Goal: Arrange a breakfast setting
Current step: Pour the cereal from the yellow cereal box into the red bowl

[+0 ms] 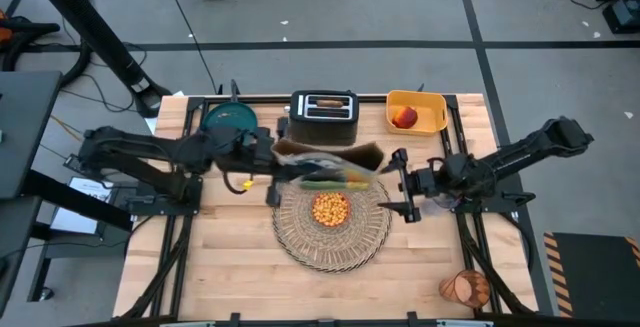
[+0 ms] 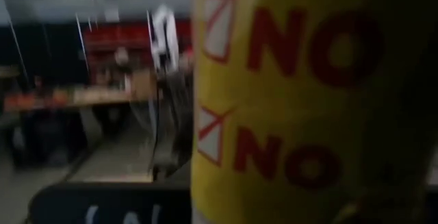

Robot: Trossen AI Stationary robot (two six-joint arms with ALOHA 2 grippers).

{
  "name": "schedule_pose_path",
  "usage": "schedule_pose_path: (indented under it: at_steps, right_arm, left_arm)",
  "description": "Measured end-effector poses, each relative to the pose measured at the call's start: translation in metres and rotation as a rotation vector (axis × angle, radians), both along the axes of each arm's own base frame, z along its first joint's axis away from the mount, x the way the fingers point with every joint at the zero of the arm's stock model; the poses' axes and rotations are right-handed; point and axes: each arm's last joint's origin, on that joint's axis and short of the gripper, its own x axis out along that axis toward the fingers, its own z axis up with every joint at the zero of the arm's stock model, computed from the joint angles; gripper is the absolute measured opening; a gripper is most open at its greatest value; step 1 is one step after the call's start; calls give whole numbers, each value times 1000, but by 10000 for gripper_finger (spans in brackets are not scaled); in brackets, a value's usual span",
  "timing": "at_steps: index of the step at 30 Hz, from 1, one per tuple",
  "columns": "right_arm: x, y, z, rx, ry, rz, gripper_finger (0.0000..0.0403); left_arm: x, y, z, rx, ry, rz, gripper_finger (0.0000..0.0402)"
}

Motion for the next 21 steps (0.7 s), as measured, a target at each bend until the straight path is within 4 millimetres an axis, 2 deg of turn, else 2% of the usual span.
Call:
schedule_pose_path:
  at_steps: [3, 8, 16, 21]
  right_arm:
    - [-1, 7, -1, -1, 7, 4, 357]
    - [-4, 15, -1, -24, 3, -26, 349]
    - [-7, 21, 1, -51, -15, -72, 348]
    - [-10, 25, 4, -41, -40, -74, 348]
  left_arm:
    - [-12, -4, -6, -5, 133, -16, 56]
    - [-17, -22, -21, 54, 276, -75, 56]
    - [-8, -52, -37, 97, 324, -199, 56]
    - [-16, -64, -72, 102, 362, -260, 56]
